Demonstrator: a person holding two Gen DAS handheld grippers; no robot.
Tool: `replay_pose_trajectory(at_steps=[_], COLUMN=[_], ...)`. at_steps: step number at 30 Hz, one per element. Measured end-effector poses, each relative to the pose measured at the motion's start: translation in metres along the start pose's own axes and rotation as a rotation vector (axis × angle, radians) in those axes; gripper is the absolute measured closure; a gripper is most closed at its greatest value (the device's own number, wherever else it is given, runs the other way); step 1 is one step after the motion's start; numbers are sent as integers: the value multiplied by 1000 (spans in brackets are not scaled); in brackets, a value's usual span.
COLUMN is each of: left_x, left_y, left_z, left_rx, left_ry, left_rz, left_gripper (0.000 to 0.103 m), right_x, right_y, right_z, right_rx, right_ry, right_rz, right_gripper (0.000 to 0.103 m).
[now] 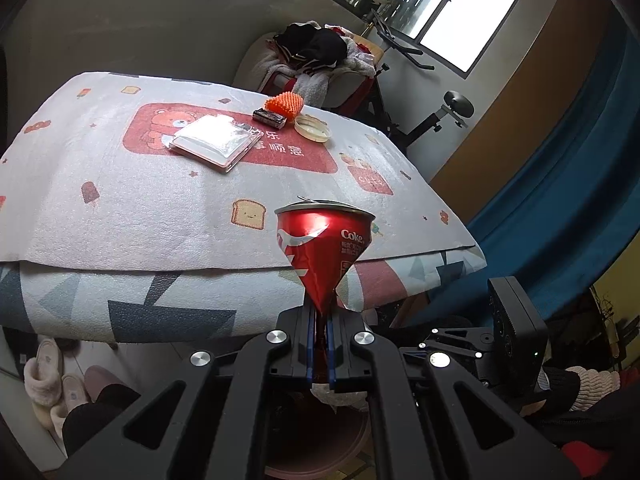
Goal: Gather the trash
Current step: 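Carry the clear bag over the bin with the right gripper and release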
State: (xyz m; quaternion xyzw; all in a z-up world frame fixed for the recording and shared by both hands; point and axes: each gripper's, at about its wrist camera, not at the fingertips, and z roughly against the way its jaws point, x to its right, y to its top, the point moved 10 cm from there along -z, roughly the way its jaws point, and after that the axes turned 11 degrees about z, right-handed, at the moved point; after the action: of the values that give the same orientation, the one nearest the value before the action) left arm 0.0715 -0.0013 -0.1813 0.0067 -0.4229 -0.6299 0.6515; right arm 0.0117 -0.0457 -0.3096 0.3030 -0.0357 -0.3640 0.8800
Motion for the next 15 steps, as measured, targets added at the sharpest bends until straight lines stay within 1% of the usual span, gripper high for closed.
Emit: replay_pose_trajectory(at_steps=[1, 2, 3, 4, 6, 7, 8, 9, 12, 15], left_x=[-1, -1, -1, -2, -1, -1, -1, -1, -3, -5], left_y=[0, -1, -1, -2, -4, -4, -5, -6, -9, -15], left_z=[-1, -2, -2, -3, -4, -4, -4, -5, -8, -14], left_rx=[-2, -3, -4, -5, -7, -8, -8, -7, -11, -20], left_ry=[-1, -1, -2, -3, -2, -1, 0, 0, 2, 20], left_rz=[2, 3, 2, 1, -5, -9, -13, -18, -27, -54], left_gripper=[98, 98, 98, 98, 98, 98, 98, 98, 98, 98], right_x=[2, 4, 5, 8, 14, 20, 26, 33, 53, 68], right_y=[0, -1, -1, 0, 3, 4, 6, 8, 13, 14], right_z=[-1, -2, 0, 2, 9, 13, 17, 22, 38, 50], right_rx=[-4, -3, 4, 15, 42, 58, 75, 93, 136, 169], right_ry=[1, -3, -8, -14, -30, -47, -65, -92, -210, -275], right_rz=[-6, -12, -18, -26, -49, -62, -72, -77, -46, -8], right_gripper=[39, 32, 22, 18, 16, 13, 12, 11, 6, 6])
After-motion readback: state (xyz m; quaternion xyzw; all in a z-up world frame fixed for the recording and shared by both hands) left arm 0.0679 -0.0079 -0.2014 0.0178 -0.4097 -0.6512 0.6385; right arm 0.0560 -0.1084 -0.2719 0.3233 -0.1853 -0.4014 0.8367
